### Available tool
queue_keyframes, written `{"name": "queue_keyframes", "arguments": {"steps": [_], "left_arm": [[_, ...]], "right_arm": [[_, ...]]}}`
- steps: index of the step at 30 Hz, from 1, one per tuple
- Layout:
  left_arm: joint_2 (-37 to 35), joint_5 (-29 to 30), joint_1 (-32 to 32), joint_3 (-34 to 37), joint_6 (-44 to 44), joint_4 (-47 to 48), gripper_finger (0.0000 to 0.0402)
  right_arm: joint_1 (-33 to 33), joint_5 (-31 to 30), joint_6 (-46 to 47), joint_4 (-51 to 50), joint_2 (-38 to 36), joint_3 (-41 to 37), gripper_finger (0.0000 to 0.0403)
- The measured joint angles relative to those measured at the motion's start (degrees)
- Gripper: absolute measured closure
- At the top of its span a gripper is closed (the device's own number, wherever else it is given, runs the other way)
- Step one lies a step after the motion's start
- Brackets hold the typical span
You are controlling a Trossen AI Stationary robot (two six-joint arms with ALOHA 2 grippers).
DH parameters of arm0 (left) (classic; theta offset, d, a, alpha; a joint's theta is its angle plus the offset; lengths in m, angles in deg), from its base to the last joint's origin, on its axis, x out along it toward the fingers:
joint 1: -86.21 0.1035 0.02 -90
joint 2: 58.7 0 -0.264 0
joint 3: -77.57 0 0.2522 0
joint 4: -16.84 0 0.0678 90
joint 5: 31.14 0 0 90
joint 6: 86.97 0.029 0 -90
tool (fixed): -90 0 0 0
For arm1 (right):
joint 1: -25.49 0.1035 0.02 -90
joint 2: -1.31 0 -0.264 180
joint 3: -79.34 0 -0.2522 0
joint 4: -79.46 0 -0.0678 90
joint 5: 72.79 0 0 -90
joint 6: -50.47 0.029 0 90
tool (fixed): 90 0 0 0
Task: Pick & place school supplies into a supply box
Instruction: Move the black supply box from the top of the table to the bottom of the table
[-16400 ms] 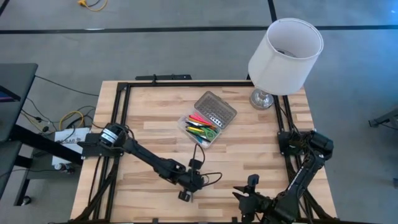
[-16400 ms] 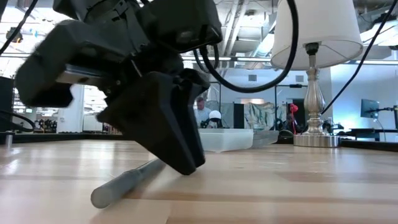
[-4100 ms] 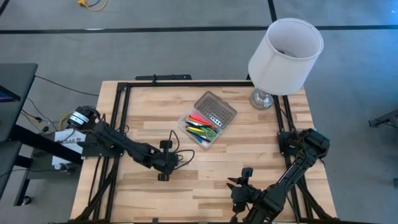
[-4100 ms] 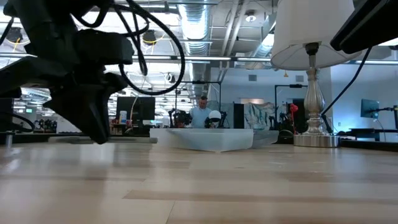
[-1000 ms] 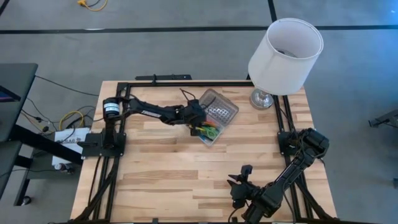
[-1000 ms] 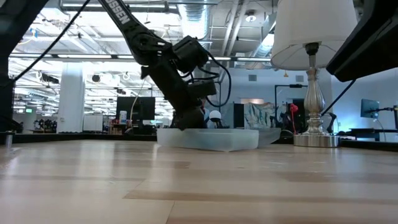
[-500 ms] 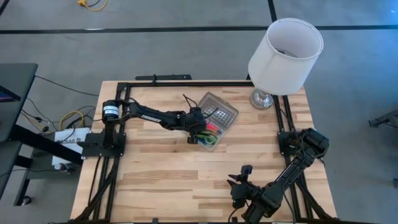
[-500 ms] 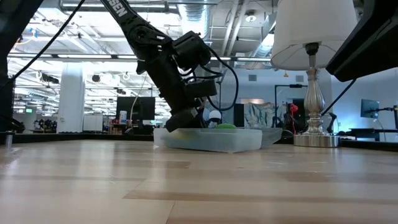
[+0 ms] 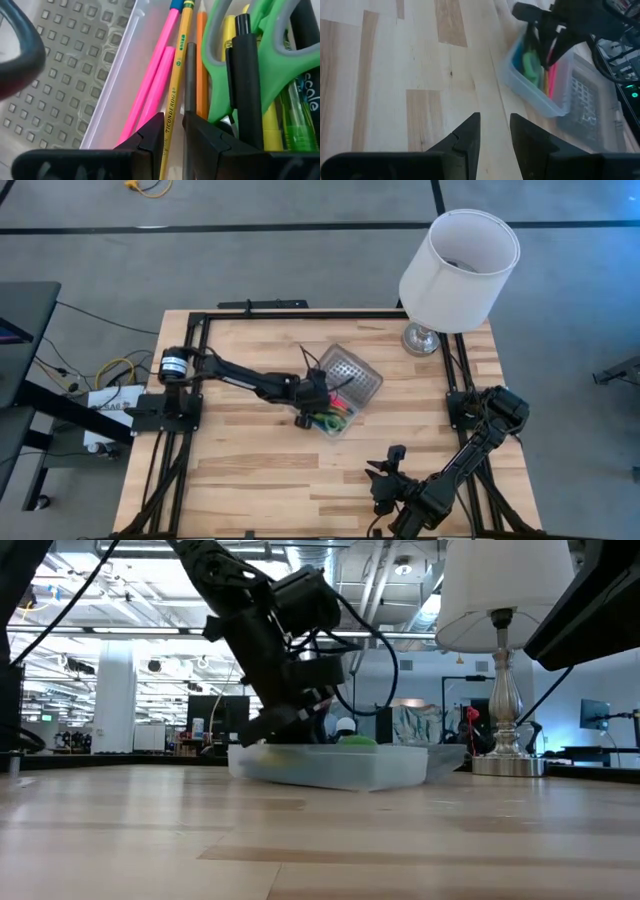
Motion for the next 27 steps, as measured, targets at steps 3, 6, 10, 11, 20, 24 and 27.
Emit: {"name": "queue_keyframes", "arguments": {"steps": [3, 6, 10, 11, 20, 24, 27], "left_arm": [[-0.02, 0.52, -2.71, 0.0, -0.18, 0.28, 0.0325], [-0.02, 0.52, -5.24, 0.0, -0.62, 0.28, 0.0325], [-0.04, 0.62, -8.51, 0.0, -1.31, 0.9, 0.0325], [-0.08, 0.71, -9.31, 0.0, -1.66, 1.18, 0.0325], [-0.08, -0.04, -16.5, -0.04, -5.31, 5.43, 0.0325], [-0.14, 3.19, -19.05, -0.6, -6.6, 7.83, 0.0325], [-0.03, 6.59, -20.08, -2.26, -6.59, 10.3, 0.0325]], "right_arm": [[0.0, 0.0, 0.0, -0.01, 0.0, 0.0, 0.0301], [0.0, 0.0, 0.0, -0.01, 0.0, 0.0, 0.0301], [0.0, 0.0, 0.0, 0.0, 0.0, 0.0, 0.0301], [0.0, 0.0, 0.0, -0.02, 0.0, 0.0, 0.0301], [-0.22, -0.02, -0.04, -0.02, 0.0, 0.0, 0.0301], [-0.23, -0.02, -0.04, -0.02, 0.0, 0.02, 0.0301], [-0.59, -0.02, -0.07, 0.0, 0.0, 0.02, 0.0301]]}}
